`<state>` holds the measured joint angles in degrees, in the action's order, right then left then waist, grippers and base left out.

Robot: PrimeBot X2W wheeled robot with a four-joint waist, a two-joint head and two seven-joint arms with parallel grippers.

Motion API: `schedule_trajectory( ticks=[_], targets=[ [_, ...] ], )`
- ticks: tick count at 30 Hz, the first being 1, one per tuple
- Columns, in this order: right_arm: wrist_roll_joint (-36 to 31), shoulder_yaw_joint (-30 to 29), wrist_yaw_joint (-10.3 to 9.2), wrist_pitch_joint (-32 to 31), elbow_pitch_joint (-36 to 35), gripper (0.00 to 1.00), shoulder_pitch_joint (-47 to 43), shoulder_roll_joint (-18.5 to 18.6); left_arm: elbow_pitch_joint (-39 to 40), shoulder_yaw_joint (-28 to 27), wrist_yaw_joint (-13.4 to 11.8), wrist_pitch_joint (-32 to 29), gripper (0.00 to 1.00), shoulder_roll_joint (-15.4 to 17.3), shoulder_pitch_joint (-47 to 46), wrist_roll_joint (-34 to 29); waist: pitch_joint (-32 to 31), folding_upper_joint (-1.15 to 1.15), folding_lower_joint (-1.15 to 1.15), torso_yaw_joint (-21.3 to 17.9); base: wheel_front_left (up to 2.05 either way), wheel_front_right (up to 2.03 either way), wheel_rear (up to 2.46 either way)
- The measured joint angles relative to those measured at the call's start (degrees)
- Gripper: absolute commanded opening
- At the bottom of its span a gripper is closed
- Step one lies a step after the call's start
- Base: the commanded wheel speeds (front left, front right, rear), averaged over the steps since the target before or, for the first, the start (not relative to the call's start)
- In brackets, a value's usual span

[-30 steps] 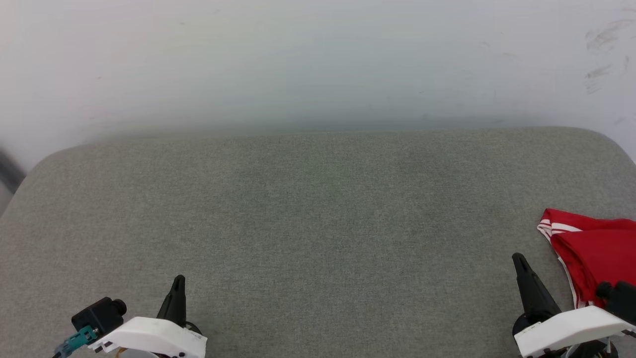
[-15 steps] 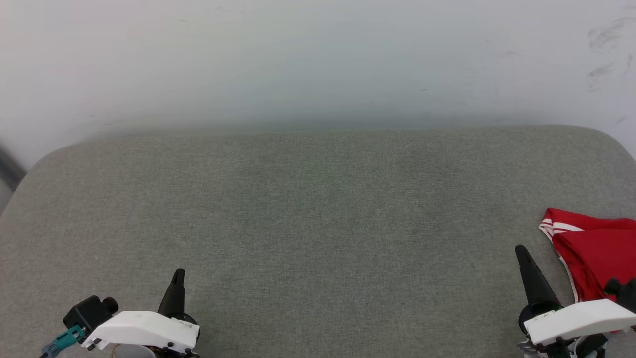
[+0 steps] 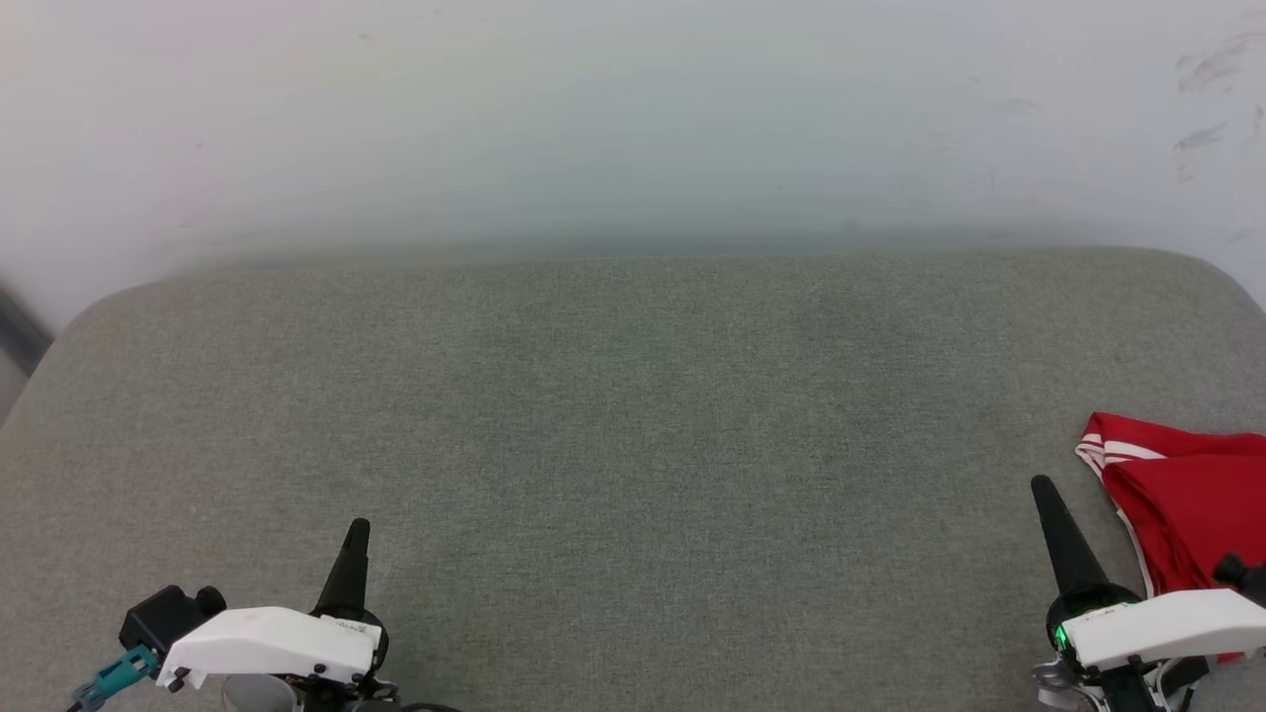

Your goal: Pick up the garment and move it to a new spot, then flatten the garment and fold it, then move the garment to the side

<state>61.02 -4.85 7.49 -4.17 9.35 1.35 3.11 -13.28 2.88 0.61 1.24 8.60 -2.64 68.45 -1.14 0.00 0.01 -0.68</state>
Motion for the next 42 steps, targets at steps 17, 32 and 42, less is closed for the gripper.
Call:
schedule_trajectory(
  ticks=[17, 32, 42],
  targets=[
    [9.87, -0.49, 0.0, -0.91, 1.52, 0.0, 1.37, -0.04, -0.23, -3.0, 2.08, -2.41, 0.0, -1.8, -1.05, 7.62, 0.35, 0.0, 0.0, 0.18, 0.0, 0.0, 0.0],
    [17.59, -0.92, 0.0, -1.43, 2.64, 0.0, 2.35, -0.08, -0.42, -5.23, 3.8, -4.21, 0.0, -3.18, -1.61, 13.57, 0.66, 0.0, -0.01, 0.34, 0.0, 0.0, 0.0],
    [22.21, -1.2, 0.0, -1.69, 3.37, 0.0, 3.3, -0.1, -0.54, -6.65, 4.94, -5.42, 0.0, -3.9, -2.35, 17.11, 0.87, 0.0, 0.0, 0.45, 0.0, 0.0, 0.0]
  ],
)
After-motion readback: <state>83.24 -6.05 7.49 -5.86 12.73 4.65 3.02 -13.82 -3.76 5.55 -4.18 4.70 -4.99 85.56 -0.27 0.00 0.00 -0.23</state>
